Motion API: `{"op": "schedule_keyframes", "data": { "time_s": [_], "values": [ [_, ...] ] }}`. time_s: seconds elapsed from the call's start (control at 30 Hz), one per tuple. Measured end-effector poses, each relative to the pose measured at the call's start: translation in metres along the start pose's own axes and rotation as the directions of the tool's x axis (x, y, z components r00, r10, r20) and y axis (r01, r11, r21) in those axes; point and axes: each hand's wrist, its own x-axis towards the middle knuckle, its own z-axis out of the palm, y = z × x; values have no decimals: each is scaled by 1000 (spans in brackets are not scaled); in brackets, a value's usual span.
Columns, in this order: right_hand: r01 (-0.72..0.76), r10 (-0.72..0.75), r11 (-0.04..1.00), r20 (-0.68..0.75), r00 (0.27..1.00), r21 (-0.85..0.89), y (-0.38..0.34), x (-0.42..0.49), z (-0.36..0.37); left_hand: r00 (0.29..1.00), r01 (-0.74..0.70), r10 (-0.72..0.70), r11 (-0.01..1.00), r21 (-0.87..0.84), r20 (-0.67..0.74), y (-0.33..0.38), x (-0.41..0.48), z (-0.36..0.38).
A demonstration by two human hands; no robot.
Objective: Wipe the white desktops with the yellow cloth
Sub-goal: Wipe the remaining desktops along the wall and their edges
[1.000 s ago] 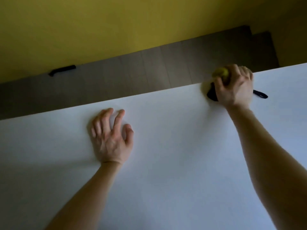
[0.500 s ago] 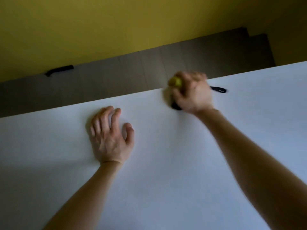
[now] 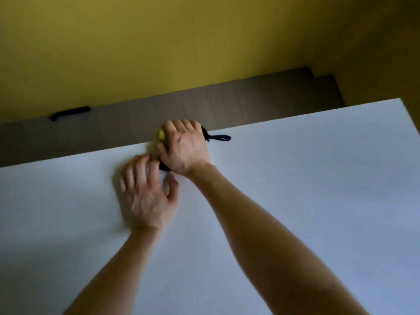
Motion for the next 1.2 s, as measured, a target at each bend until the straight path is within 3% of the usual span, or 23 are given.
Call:
{"op": "schedule_keyframes", "data": {
  "time_s": [0.07,0.1,0.17,0.27,0.37,0.43,0.5,0.53,0.6,0.7,0.77,0.83,0.93,1.03,1.1,1.2],
  "values": [
    [82,-82,997,16,996,2,45,-8,-15,1000,-13,12,1000,-21,-14,0,1,-1],
    [57,-57,998,14,998,-17,78,-15,-27,1000,-19,18,1000,-24,-25,0,1,-2],
    [-120,116,991,-63,991,-53,151,-33,-60,999,-30,30,1000,-1,-23,3,0,-4],
    [-413,389,908,-228,893,-71,236,-62,-102,999,-46,46,999,0,-16,3,-1,-4],
    [-608,553,785,-307,775,-121,225,-52,-95,999,-50,50,999,14,3,5,0,-4],
    [-536,496,830,-237,835,-153,174,-30,-75,999,-48,47,998,37,9,6,0,-5],
    [-273,264,947,-75,962,-167,118,-15,-49,999,-48,47,997,63,22,6,0,-4],
    [-134,133,976,-13,991,-171,94,-13,-36,998,-48,46,996,76,32,6,0,-3],
    [42,-39,991,25,999,-124,72,-13,-26,999,-22,18,995,99,39,15,2,-4],
    [168,-166,984,45,985,-55,108,-18,-39,1000,24,-23,995,95,-9,61,0,-2],
    [93,-93,994,-2,996,-56,173,-32,-64,1000,-9,9,999,41,-15,107,-3,4],
    [-80,71,993,-113,991,-83,259,-49,-98,1000,-10,10,1000,-26,-6,152,-6,13],
    [-329,301,939,-216,929,-106,370,-81,-151,1000,2,-2,998,-56,-12,199,-10,27],
    [-484,438,864,-269,858,-138,394,-87,-163,999,9,-7,999,32,-42,213,-16,38],
    [-440,394,875,-230,890,-201,355,-71,-150,998,13,-9,998,59,-61,213,-16,41],
    [-136,134,965,-24,991,-225,261,-44,-108,997,21,-16,997,75,-71,212,-14,43]
  ]
}}
